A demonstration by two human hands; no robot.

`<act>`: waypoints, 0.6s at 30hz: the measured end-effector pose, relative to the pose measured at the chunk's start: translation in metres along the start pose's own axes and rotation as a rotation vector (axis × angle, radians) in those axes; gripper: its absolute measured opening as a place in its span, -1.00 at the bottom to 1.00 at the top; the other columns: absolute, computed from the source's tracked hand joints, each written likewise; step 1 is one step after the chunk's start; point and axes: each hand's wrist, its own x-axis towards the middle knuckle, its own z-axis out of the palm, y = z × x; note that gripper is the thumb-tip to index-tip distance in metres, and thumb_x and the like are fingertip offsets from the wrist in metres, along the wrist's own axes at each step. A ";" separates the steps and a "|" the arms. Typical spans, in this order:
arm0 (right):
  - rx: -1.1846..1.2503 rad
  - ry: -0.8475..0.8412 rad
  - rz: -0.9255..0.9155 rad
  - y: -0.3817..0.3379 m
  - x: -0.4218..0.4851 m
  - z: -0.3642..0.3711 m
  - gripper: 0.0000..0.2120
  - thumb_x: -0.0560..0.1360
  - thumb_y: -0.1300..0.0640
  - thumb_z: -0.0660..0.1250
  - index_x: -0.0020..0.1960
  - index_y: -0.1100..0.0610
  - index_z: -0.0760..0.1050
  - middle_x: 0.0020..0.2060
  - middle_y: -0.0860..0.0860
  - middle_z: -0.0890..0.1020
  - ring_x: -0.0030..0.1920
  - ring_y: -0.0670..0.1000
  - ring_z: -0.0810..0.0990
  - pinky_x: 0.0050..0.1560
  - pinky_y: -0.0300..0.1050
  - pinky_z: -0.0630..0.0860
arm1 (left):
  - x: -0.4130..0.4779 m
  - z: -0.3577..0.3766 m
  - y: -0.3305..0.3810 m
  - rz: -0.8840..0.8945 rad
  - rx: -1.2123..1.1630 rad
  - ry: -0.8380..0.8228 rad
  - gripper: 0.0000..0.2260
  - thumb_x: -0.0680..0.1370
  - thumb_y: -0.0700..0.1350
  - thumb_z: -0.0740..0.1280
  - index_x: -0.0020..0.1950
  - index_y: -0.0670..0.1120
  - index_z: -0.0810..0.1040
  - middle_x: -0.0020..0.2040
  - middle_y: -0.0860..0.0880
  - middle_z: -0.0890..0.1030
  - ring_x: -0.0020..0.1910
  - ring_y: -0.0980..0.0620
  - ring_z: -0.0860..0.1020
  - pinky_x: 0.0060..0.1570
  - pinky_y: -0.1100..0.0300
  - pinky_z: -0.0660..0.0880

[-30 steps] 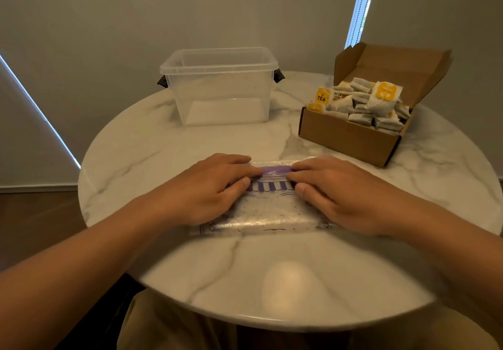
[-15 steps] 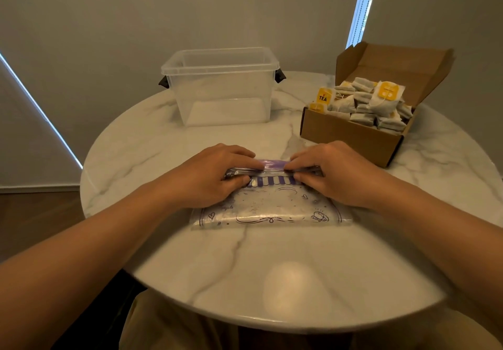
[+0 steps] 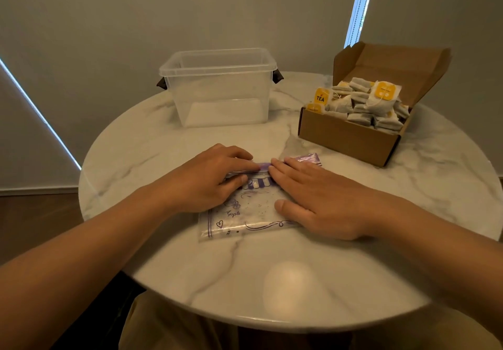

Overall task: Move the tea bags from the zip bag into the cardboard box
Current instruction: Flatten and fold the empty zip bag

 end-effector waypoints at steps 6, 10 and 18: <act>-0.025 0.017 -0.007 0.004 0.003 0.008 -0.34 0.61 -0.24 -0.19 0.56 0.03 -0.35 0.55 -0.07 -0.29 0.52 -0.12 -0.35 0.52 -0.15 -0.27 | -0.014 -0.006 0.011 0.108 -0.086 -0.158 -0.48 0.65 0.18 0.00 0.61 0.11 0.09 0.60 0.24 0.05 0.54 0.34 -0.07 0.52 0.30 -0.07; 0.061 0.051 -0.013 0.005 0.001 0.002 -0.37 0.61 -0.23 -0.21 0.58 0.02 -0.25 0.57 -0.08 -0.21 0.51 -0.18 -0.31 0.46 -0.24 -0.33 | -0.022 -0.003 0.011 0.080 0.059 -0.320 -0.38 0.59 0.30 -0.15 0.60 0.11 -0.20 0.58 0.26 -0.23 0.49 0.40 -0.29 0.50 0.34 -0.25; 0.004 0.165 -0.099 -0.017 -0.026 0.006 -0.29 0.51 -0.30 -0.32 0.59 -0.02 -0.20 0.57 -0.10 -0.18 0.53 -0.15 -0.30 0.48 -0.22 -0.33 | -0.031 -0.003 0.032 -0.032 0.159 -0.246 -0.22 0.45 0.38 -0.30 0.63 0.09 -0.13 0.62 0.16 -0.11 0.55 0.25 -0.11 0.52 0.26 -0.07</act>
